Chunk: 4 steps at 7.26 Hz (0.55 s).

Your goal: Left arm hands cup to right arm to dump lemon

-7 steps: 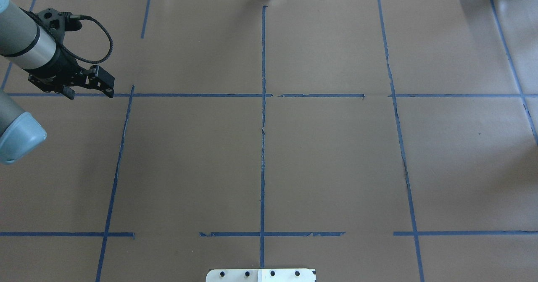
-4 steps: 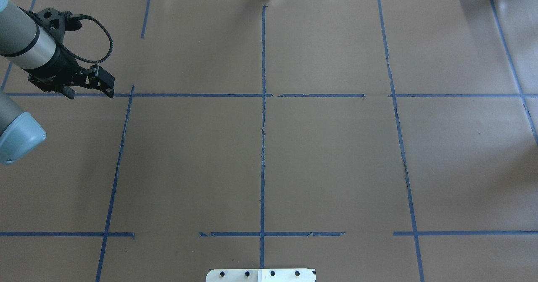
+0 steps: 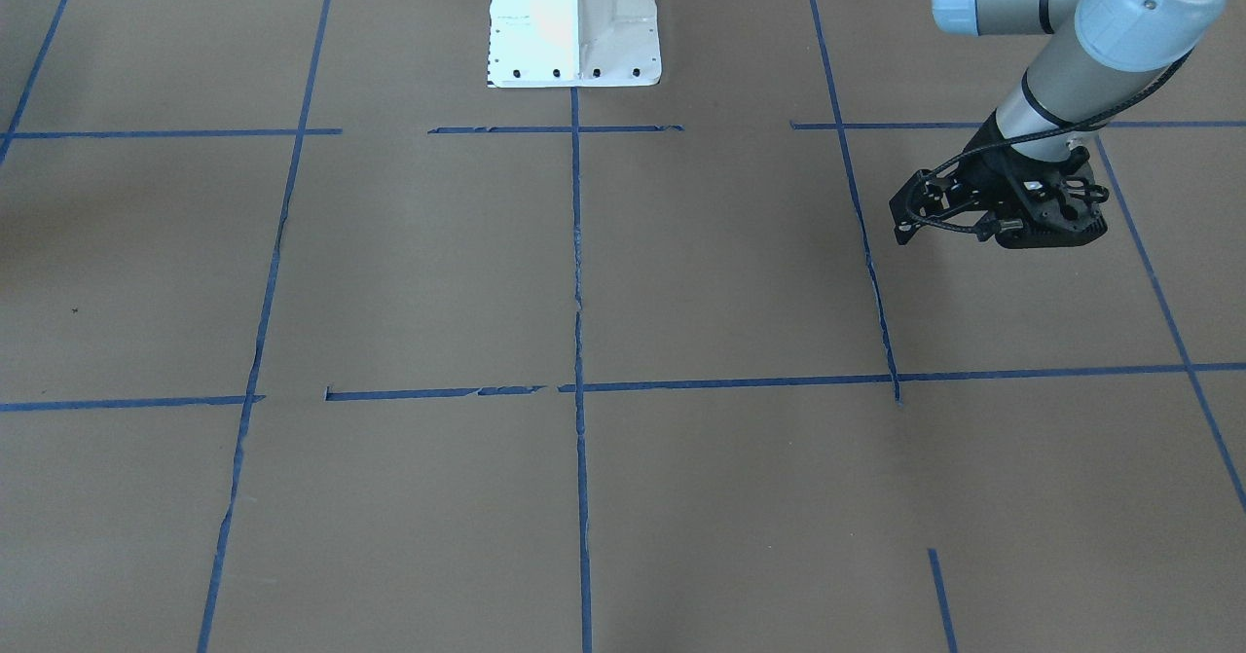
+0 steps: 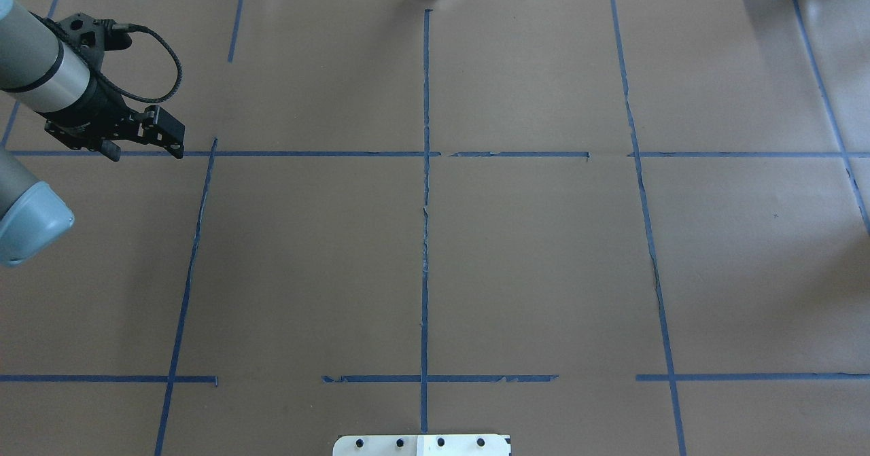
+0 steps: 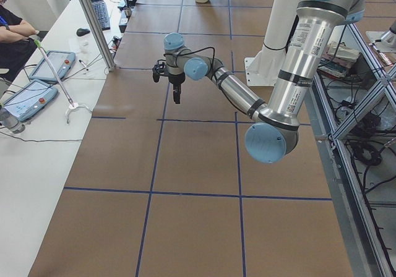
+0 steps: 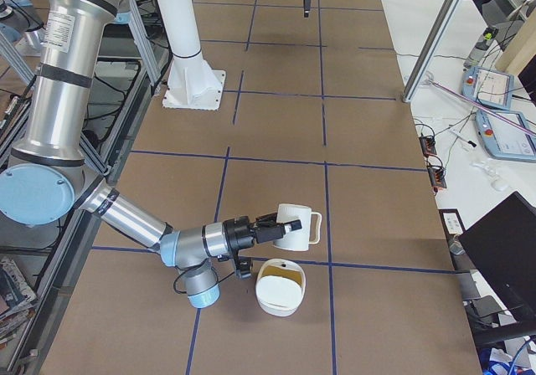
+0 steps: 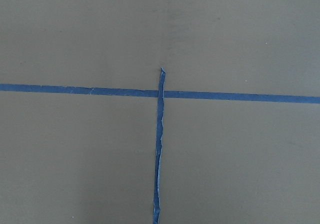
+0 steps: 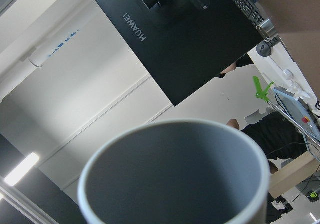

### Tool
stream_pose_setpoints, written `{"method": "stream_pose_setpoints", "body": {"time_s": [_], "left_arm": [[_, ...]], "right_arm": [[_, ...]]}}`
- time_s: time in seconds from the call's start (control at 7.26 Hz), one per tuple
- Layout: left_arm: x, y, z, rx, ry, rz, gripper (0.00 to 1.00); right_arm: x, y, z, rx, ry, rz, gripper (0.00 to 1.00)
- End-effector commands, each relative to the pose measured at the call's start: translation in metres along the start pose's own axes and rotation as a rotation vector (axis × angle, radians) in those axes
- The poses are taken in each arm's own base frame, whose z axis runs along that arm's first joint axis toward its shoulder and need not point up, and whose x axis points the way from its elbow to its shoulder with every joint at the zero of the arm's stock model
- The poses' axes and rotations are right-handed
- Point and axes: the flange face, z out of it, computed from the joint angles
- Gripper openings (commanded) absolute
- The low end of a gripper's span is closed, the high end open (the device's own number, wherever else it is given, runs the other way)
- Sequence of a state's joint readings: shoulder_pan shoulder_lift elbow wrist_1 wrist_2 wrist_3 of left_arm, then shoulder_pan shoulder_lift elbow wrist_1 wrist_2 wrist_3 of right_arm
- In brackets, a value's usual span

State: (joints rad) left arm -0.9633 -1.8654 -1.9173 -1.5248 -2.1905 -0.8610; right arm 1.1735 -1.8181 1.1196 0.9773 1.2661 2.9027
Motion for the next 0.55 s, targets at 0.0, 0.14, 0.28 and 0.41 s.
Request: {"method": "stream_pose_setpoints", "body": {"time_s": [0.0, 0.14, 0.28, 0.41], "left_arm": [[-0.001, 0.000, 0.002, -0.003, -0.003, -0.001, 1.00], [-0.001, -0.001, 0.005, -0.006, -0.005, -0.002, 1.00], [-0.001, -0.001, 0.005, -0.007, -0.006, -0.003, 1.00], [-0.002, -0.001, 0.006, -0.009, -0.006, -0.004, 1.00]], "right_arm": [[0.000, 0.002, -0.002, -0.006, 0.012, -0.182, 0.26], [0.006, 0.005, -0.001, -0.027, 0.064, -0.277, 0.25], [0.018, 0.008, 0.001, -0.082, 0.168, -0.430, 0.24], [0.022, 0.008, 0.000, -0.123, 0.200, -0.659, 0.24]]}}
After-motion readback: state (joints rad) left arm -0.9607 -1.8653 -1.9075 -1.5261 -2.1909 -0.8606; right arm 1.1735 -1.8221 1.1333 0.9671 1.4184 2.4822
